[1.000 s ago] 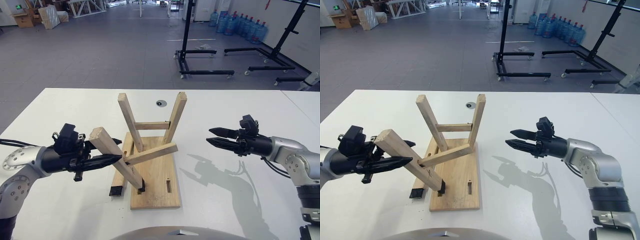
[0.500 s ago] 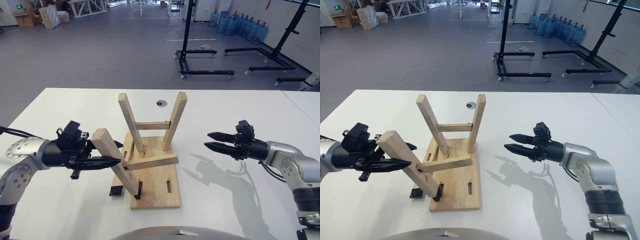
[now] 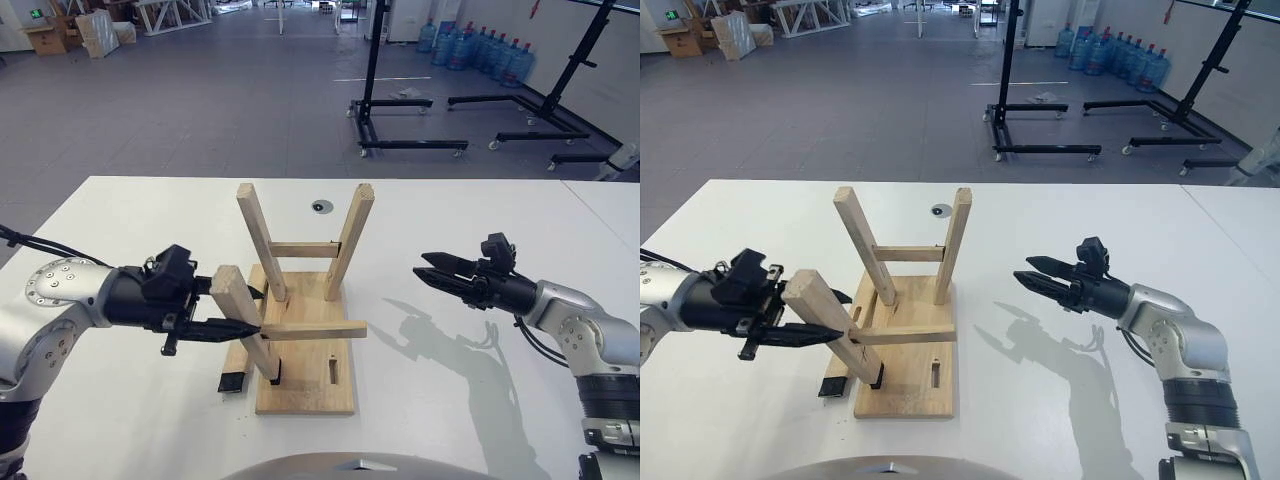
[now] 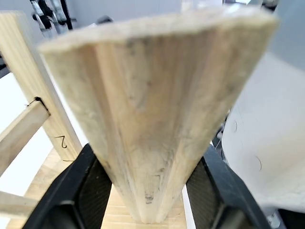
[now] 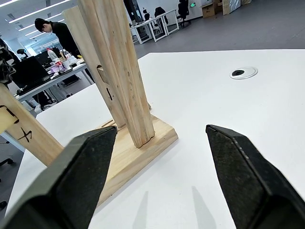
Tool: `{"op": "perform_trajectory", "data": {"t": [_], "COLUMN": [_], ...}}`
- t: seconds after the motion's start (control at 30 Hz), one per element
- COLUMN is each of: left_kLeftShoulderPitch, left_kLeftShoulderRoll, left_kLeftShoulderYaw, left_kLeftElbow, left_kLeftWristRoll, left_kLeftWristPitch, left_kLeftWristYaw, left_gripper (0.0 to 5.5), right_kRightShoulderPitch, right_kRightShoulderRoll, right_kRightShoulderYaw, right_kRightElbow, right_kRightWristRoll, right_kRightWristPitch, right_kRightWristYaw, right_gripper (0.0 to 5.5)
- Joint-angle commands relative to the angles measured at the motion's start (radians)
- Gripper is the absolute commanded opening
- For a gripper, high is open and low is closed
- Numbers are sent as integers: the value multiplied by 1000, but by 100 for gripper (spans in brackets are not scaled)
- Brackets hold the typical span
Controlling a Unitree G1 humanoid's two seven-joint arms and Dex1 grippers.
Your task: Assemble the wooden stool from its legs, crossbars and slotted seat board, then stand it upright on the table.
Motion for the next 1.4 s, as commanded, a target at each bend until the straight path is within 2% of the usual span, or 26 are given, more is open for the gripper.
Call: {"op": "perform_trajectory", "data": {"t": [0.03, 0.17, 0.33, 0.37, 0.5, 0.73, 0.83, 0.93, 1.0, 1.07, 1.17, 1.3, 1.4], "left_kLeftShoulderPitch": [73, 171, 231, 222, 198, 301, 335, 229, 148, 110, 72, 81, 80], "left_kLeftShoulderRoll": [33, 25, 55, 68, 73, 94, 92, -101, -252, -353, -456, -505, -598], "left_kLeftShoulderYaw": [-70, -72, -150, -162, -147, -2, -42, -76, -63, -23, 42, -1, 8], "left_kLeftElbow": [-33, -37, -40, -35, -52, -58, 21, 4, -19, -44, -45, -22, -45], "left_kLeftWristRoll": [117, 123, 222, 247, 260, 324, 441, 404, 352, 325, 300, 368, 332], "left_kLeftWristPitch": [-14, -40, -94, -106, -109, -77, -23, 118, 242, 357, 494, 546, 593], "left_kLeftWristYaw": [37, 69, 134, 143, 146, 229, 331, 528, 683, 813, 952, 1066, 1110], "left_gripper": [204, 204, 204, 240, 299, 409, 448, 448, 448, 448, 448, 448, 448], "right_kRightShoulderPitch": [-13, -18, -15, -13, -7, 34, 100, 153, 208, 243, 279, 255, 249], "right_kRightShoulderRoll": [3, 9, 10, 13, 22, 34, 28, 23, 11, 22, 42, 92, 103], "right_kRightShoulderYaw": [-6, -35, -38, -37, -34, -56, -47, 2, 48, 47, 34, 0, -4], "right_kRightElbow": [-30, -39, -40, -43, -47, -76, -116, -139, -168, -191, -218, -229, -228], "right_kRightWristRoll": [3, 35, 33, 32, 26, 35, 19, -46, -91, -88, -85, -44, -31], "right_kRightWristPitch": [11, 37, 38, 37, 30, 26, 14, -36, -63, -65, -71, -44, -40], "right_kRightWristYaw": [-17, -35, -54, -58, -70, -100, -92, -97, -78, -87, -118, -184, -198], "right_gripper": [343, 343, 343, 343, 343, 343, 343, 343, 343, 343, 343, 343, 343]}}
